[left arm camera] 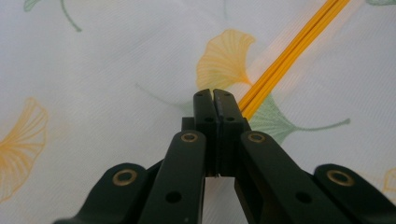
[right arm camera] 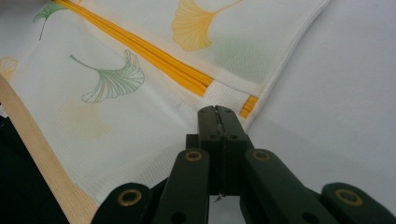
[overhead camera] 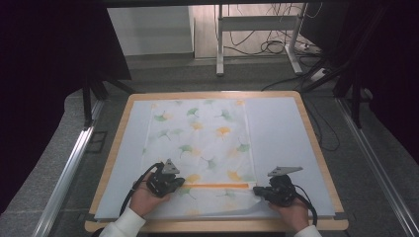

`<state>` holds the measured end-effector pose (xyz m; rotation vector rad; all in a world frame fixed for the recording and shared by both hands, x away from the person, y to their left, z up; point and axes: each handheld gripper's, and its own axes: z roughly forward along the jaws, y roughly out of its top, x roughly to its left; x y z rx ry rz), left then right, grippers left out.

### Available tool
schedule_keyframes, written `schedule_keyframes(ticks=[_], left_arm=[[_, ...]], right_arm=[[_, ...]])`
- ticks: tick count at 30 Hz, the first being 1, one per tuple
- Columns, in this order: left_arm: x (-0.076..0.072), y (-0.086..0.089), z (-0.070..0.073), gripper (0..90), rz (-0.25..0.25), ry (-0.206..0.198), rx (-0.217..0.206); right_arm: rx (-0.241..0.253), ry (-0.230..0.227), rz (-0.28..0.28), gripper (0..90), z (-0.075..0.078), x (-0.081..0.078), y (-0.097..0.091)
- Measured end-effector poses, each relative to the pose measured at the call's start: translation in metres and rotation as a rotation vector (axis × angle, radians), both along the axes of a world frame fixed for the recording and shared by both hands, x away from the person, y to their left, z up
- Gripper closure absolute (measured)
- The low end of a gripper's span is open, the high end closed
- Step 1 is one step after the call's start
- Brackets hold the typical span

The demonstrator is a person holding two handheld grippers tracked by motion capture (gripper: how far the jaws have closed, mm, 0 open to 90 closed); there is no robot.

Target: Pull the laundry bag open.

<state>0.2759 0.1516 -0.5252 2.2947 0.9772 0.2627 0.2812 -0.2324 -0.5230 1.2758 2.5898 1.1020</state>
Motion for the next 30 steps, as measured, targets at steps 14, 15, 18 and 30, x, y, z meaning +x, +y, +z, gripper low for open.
schedule_keyframes(ticks=[14,15,18,30], left_arm=[[-0.004,0.018,0.0,90.0,0.039,0.0,0.003],[-0.005,0.02,0.0,90.0,0.043,0.0,0.005],[-0.005,0.023,0.0,90.0,0.05,0.002,0.002],[-0.01,0.044,-0.001,90.0,0.094,0.007,-0.001]], right_arm=[[-0.001,-0.001,0.001,89.2,0.0,0.0,0.0],[-0.001,-0.001,0.001,89.2,0.0,0.0,0.0],[0.0,0.0,0.0,89.2,0.0,0.0,0.0],[-0.005,-0.004,0.003,89.2,0.0,0.0,0.001]])
